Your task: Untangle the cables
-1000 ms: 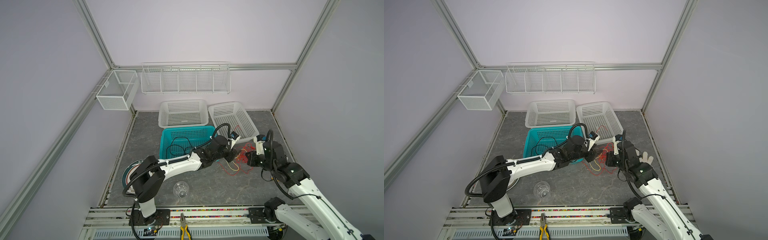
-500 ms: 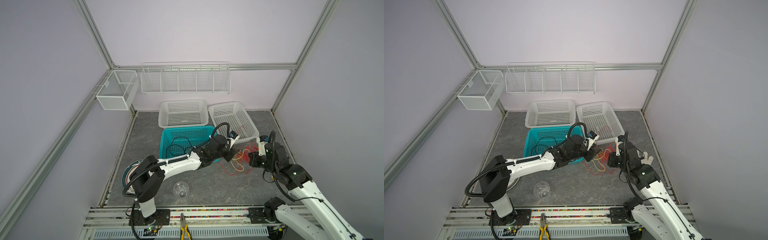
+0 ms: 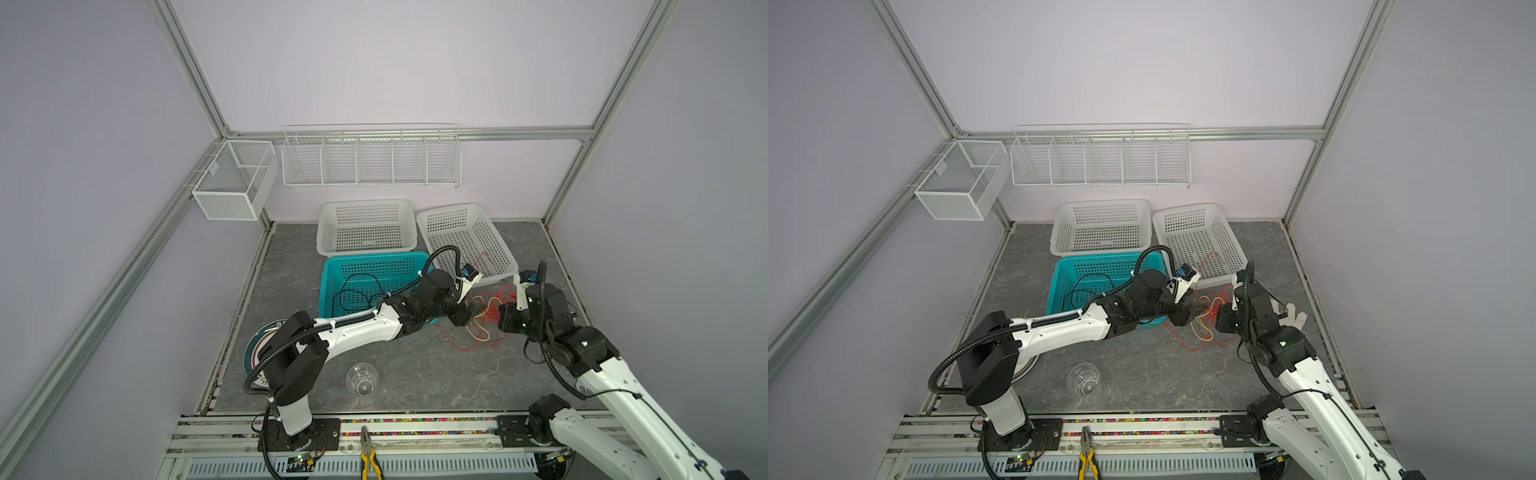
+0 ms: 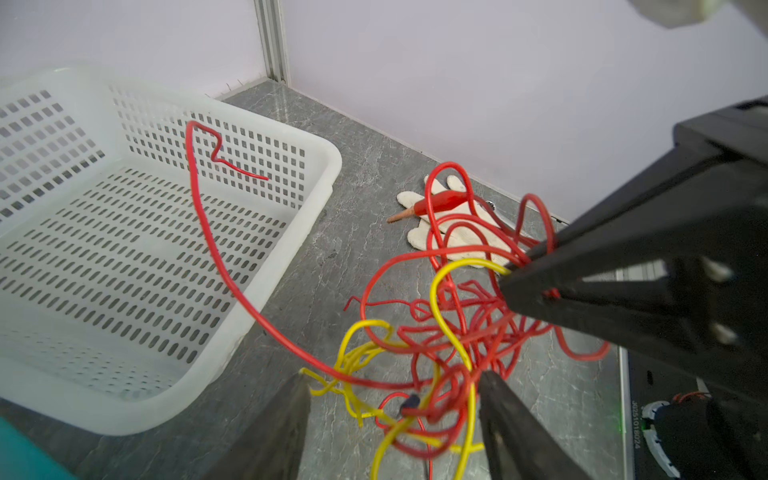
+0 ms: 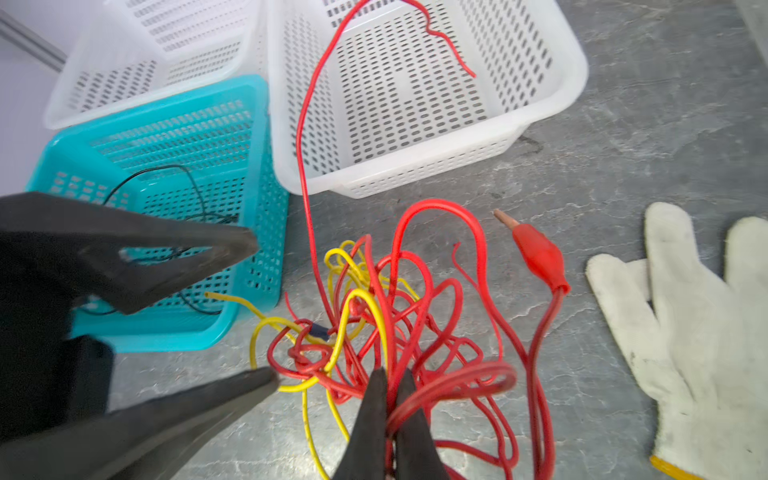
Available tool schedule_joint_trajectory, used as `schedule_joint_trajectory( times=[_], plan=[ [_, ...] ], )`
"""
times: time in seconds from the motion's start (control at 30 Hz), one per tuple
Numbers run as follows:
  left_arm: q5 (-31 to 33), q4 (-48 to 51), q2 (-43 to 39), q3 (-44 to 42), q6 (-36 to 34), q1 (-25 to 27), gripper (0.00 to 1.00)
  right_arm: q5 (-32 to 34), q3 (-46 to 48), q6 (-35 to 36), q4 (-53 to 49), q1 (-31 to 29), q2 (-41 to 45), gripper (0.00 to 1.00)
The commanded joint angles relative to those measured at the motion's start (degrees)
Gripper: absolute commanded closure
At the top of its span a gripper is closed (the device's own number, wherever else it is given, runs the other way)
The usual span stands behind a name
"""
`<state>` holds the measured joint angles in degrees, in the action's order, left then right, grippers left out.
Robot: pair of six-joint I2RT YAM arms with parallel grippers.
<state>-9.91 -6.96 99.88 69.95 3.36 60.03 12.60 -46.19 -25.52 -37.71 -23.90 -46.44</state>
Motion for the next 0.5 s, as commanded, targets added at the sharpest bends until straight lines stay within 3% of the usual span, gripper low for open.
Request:
schedule_joint_trajectory(
  times=[0.0, 0.23, 0.47],
  plan=[
    [-0.01, -0.08, -3.58, -1.78, -0.45, 0.09, 0.30, 8.06, 0.50, -1.05, 2.25, 1.47, 0.18, 0.94],
    [1.72, 2.29, -2.88, -2.35, -0.33, 0.74, 0.25, 7.72, -1.90, 1.56, 4.83, 6.39, 1.18, 0.94],
    [4.26, 6.16, 3.32, 0.60, 3.76, 1.18, 0.25, 10.71, -3.81, 4.88, 5.98, 9.41, 2.02, 0.94]
  ],
)
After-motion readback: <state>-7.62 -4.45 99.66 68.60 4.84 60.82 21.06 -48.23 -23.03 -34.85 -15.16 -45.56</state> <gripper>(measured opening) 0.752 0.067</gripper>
